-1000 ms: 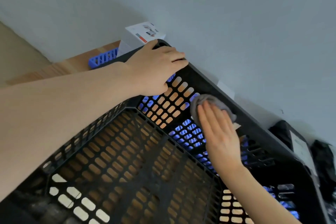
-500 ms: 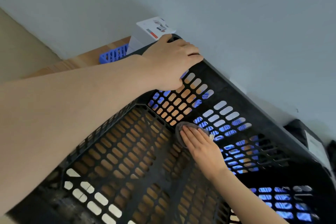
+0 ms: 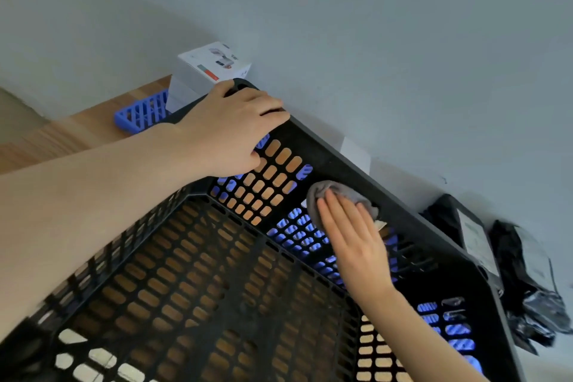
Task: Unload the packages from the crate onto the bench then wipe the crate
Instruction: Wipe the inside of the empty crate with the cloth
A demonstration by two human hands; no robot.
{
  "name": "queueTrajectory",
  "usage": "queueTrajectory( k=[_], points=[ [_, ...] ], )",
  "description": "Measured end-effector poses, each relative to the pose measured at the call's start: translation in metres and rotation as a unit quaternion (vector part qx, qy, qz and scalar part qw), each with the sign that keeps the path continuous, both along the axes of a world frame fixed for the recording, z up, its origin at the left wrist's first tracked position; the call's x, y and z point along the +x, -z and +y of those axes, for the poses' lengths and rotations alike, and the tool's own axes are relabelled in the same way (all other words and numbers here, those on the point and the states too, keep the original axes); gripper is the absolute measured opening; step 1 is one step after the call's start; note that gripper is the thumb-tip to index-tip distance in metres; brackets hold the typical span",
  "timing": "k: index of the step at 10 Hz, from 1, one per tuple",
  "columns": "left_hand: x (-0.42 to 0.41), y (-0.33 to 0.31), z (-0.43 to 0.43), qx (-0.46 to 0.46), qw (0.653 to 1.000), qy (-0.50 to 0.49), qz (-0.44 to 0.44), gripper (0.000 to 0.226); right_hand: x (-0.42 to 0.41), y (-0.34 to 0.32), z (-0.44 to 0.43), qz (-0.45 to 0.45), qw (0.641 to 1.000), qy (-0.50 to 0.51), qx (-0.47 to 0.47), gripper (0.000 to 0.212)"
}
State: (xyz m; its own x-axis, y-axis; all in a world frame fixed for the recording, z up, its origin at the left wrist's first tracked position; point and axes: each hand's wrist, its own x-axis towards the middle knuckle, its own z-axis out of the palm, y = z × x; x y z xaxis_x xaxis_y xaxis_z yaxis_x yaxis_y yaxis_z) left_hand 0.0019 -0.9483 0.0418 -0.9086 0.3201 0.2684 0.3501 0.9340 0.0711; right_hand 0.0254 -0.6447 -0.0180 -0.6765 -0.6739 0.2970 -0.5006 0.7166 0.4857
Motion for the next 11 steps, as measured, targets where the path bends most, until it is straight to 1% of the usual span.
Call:
queueTrajectory(
  k=[1,2,3,4,5,6,7,8,9,10,11],
  points=[
    [-0.003,0.002,-0.001,0.013,1.0,0.003,0.0,0.076,0.002,0.037,-0.012,-0.019,0.999,0.038,-0.024,0.082],
    [-0.003,0.003,-0.002,0.01,1.0,0.002,0.001,0.076,0.003,0.066,-0.012,-0.058,0.998,0.032,0.0,0.073],
    [-0.001,0.001,-0.001,0.002,1.0,0.003,0.0,0.076,0.002,0.1,-0.002,-0.117,0.986,0.0,0.114,0.06],
    [0.0,0.003,-0.002,-0.008,1.0,0.002,0.02,0.075,0.002,0.12,-0.002,-0.151,0.974,0.0,0.17,0.056],
    [-0.001,0.007,-0.003,-0.014,0.999,0.003,0.044,0.074,0.001,0.113,-0.002,-0.156,0.97,-0.02,0.185,0.061],
    [-0.001,0.009,-0.002,-0.022,0.998,0.002,0.059,0.074,-0.007,0.084,0.01,-0.125,0.97,-0.067,0.198,0.057],
    [0.0,0.011,-0.003,-0.036,0.997,-0.001,0.069,0.075,-0.004,0.039,0.018,-0.069,0.98,-0.075,0.169,0.053],
    [0.0,0.009,-0.003,-0.041,0.996,0.0,0.073,0.075,0.003,-0.007,0.028,-0.023,0.992,-0.049,0.113,0.066],
    [0.0,0.008,-0.002,-0.039,0.997,-0.003,0.063,0.077,0.006,-0.038,0.044,0.033,0.998,-0.026,0.044,0.057],
    [0.0,0.005,-0.001,-0.045,0.998,-0.005,0.051,0.078,0.008,-0.034,0.051,0.043,0.998,-0.013,0.034,0.055],
    [0.001,0.005,-0.002,-0.041,0.998,-0.003,0.05,0.076,0.011,0.015,0.051,-0.017,0.994,-0.065,0.091,0.062]
  ],
)
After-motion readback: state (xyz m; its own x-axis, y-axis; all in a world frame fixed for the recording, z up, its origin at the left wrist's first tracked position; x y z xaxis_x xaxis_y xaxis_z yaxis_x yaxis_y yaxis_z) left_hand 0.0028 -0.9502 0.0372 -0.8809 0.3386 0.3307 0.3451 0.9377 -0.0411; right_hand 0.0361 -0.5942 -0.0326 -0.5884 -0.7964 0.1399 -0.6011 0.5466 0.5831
